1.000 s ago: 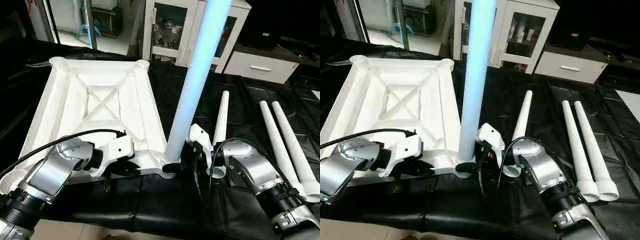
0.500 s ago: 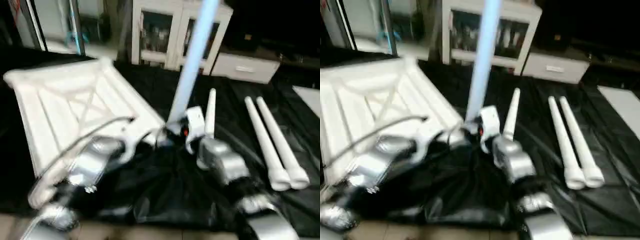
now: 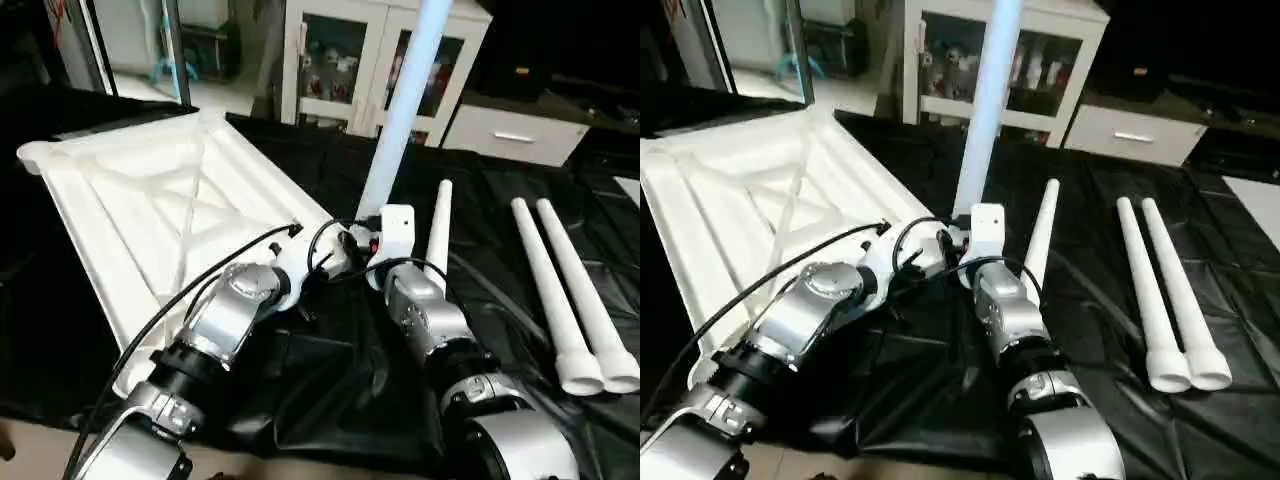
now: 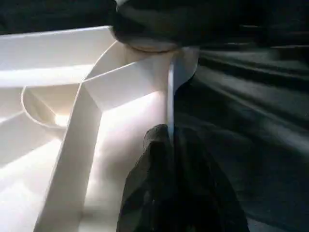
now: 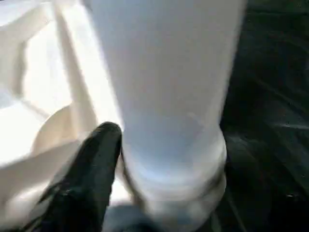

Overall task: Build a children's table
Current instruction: Rotate leg to tighten

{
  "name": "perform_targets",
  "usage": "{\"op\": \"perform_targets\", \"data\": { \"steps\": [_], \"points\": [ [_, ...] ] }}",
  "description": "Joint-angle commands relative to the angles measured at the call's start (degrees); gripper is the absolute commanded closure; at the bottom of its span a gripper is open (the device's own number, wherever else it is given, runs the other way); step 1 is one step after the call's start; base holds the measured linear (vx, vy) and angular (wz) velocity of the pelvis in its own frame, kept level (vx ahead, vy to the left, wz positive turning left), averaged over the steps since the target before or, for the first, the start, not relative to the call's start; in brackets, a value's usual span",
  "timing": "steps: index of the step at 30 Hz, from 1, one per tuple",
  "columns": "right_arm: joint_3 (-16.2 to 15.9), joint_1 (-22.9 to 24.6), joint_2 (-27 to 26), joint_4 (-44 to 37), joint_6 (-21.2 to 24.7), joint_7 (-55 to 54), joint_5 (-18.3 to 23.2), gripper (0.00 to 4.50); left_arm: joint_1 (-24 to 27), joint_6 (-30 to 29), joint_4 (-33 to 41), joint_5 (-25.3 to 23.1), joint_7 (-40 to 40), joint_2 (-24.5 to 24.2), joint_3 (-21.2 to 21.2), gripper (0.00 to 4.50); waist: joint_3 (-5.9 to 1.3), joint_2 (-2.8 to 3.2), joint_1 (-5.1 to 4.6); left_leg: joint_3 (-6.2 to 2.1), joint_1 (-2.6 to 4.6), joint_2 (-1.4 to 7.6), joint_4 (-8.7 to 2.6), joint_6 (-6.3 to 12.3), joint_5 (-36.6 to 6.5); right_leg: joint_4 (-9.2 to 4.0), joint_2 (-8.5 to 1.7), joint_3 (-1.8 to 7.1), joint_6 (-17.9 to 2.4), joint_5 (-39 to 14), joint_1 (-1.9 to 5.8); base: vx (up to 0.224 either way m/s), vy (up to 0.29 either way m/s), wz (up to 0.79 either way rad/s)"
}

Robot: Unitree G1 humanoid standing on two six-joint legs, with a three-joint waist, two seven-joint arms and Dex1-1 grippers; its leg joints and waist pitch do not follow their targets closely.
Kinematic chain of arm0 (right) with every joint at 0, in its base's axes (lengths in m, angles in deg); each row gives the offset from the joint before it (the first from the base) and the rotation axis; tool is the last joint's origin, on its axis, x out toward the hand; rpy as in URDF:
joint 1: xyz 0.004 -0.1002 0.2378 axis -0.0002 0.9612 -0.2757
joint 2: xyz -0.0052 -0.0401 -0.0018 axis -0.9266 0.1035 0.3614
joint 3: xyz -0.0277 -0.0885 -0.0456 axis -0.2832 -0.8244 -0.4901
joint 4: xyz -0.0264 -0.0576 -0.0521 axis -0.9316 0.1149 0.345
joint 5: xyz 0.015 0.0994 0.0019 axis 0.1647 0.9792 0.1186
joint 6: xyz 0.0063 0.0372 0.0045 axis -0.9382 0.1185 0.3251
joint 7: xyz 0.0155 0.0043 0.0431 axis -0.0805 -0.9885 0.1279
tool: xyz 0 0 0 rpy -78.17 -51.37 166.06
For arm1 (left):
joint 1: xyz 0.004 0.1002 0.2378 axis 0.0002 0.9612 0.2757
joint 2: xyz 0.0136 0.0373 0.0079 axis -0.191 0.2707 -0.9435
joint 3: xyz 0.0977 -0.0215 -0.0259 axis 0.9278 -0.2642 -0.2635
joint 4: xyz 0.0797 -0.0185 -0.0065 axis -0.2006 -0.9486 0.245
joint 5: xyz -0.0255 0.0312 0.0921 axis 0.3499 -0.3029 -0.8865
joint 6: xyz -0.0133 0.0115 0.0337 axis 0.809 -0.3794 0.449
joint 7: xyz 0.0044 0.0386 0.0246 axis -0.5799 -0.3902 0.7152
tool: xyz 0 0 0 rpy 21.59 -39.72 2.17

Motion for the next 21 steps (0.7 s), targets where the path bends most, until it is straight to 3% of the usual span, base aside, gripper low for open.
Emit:
{"op": "perform_targets", "data": {
  "steps": [1,5,6,11,13,18,21],
  "points": [
    [-3.44,0.7,0.43,-3.52,0.47,6.75,-0.09,0.83,2.27,1.64,0.16,-1.09,-3.51,-1.9,1.54,4.5,-3.74,1.04,0.02,-0.75,-0.68,1.66,-4.09,0.05,-6.61,-3.56,-4.98,2.86,-7.5,-6.76,2.9,0.0,0.0,0.0],
    [-4.94,2.24,3.91,-7.49,2.3,13.58,0.24,0.65,4.6,2.43,3.64,0.26,-10.29,-5.7,3.09,4.5,-3.88,1.21,-0.23,-0.3,-0.18,1.56,-3.57,1.18,-3.58,-2.72,-4.48,2.98,-10.5,1.84,2.55,0.0,0.0,0.0],
    [-5.34,2.78,5.05,-8.8,2.87,15.9,0.44,0.41,5.13,3.52,4.23,0.47,-12.09,-6.97,3.64,4.5,-3.66,1.22,-0.06,-0.25,-0.06,1.51,-3.67,1.38,-4.24,-2.91,-4.35,2.91,-10.91,1.29,2.54,0.0,0.0,0.0],
    [-9.74,6.67,13.93,-18.1,5.19,31.55,1.21,0.06,9.09,9.52,9.35,4.89,-26.14,-14.49,5.94,4.5,-3.37,1.47,0.29,-0.18,0.28,1.81,-3.97,0.79,-8.11,-3.29,-4.49,3.02,-10.97,-2.86,2.52,0.0,0.0,0.0],
    [-11.83,8.29,17.54,-21.91,6.48,38.09,1.92,0.06,10.27,8.55,11.67,6.38,-30.05,-16.65,6.09,4.5,-3.11,1.58,0.55,-0.01,0.64,1.99,-4.05,0.7,-9.59,-3.44,-4.41,3.11,-11.16,-4.01,2.09,0.0,0.0,0.0],
    [-14.18,10.37,22.9,-26.06,6.38,46.42,1.72,0.06,11.65,7.36,15.36,8.33,-37.5,-20.9,6.63,4.5,-3.02,1.41,0.74,-0.24,0.46,1.92,-4.3,-0.21,-12.23,-3.85,-4.63,3.08,-10.52,-9.55,2.26,0.0,0.0,0.0],
    [-16.32,12.1,25.68,-29.84,7.98,52.31,2.77,0.06,12.05,7.32,16.99,9.53,-39.99,-22.72,6.97,4.5,-3.17,1.32,0.9,-0.25,0.52,1.93,-4.13,0.15,-10.99,-3.7,-4.53,3.08,-10.58,-8.0,2.34,0.0,0.0,0.0]
  ]
}}
